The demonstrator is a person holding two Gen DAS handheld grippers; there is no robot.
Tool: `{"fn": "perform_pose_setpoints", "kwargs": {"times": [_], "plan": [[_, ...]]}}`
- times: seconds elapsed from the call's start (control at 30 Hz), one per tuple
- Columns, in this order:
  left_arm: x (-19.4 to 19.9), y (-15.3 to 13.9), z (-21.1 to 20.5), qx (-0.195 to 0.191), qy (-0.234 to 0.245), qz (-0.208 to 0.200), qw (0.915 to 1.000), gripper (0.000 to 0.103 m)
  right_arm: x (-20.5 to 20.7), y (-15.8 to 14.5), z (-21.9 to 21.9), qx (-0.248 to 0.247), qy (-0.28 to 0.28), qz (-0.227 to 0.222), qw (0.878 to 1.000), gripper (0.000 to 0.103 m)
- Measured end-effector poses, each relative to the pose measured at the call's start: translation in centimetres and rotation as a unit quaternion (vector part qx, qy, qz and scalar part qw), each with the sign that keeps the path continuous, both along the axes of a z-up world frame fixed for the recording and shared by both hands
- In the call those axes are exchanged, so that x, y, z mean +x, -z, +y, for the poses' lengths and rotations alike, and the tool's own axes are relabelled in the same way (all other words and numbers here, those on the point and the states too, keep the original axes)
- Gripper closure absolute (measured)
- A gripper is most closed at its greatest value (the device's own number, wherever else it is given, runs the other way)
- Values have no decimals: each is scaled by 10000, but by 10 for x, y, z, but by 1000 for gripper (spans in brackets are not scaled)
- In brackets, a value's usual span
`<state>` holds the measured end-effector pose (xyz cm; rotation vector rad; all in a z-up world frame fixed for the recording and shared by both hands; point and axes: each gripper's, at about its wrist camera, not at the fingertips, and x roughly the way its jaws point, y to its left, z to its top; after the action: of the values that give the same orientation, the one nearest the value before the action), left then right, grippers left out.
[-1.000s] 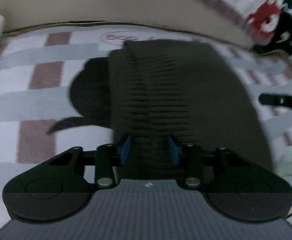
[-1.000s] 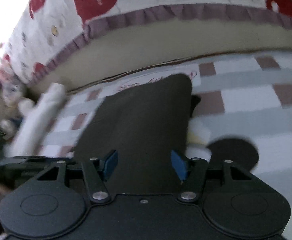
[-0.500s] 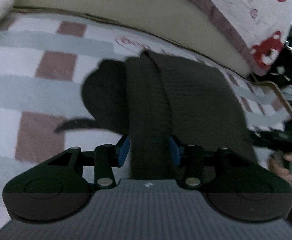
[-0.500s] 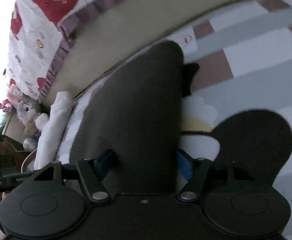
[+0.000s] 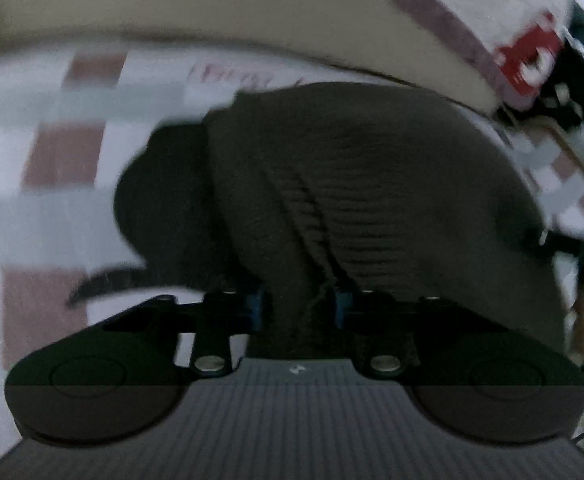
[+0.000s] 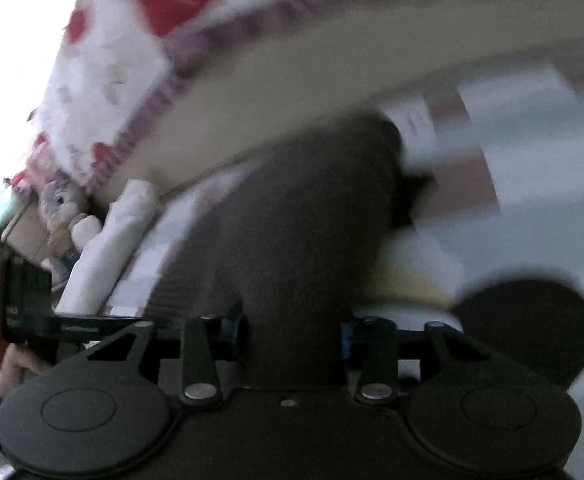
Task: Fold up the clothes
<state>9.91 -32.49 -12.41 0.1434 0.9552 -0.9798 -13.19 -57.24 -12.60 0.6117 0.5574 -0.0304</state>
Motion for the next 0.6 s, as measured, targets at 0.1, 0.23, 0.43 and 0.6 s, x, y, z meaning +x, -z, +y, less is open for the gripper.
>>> {"fn": "perform_pose_setpoints", "kwargs": {"times": [0.1, 0.23, 0.43, 0.6], "plan": [[-8, -10, 8, -295, 37, -112, 9995, 76, -1, -13, 10, -335, -190, -244, 9990, 58], [9, 5, 23, -480, -213, 471, 9975, 71, 7, 5, -4, -126, 59, 324, 9994, 55], [26, 22, 59, -1424, -585, 1676, 9738, 46, 2, 23, -30, 721, 201, 578, 9955, 46], [39, 44, 59, -1648, -527, 2527, 9520, 35, -2, 42, -40, 1491, 178, 582, 9869, 41]]}}
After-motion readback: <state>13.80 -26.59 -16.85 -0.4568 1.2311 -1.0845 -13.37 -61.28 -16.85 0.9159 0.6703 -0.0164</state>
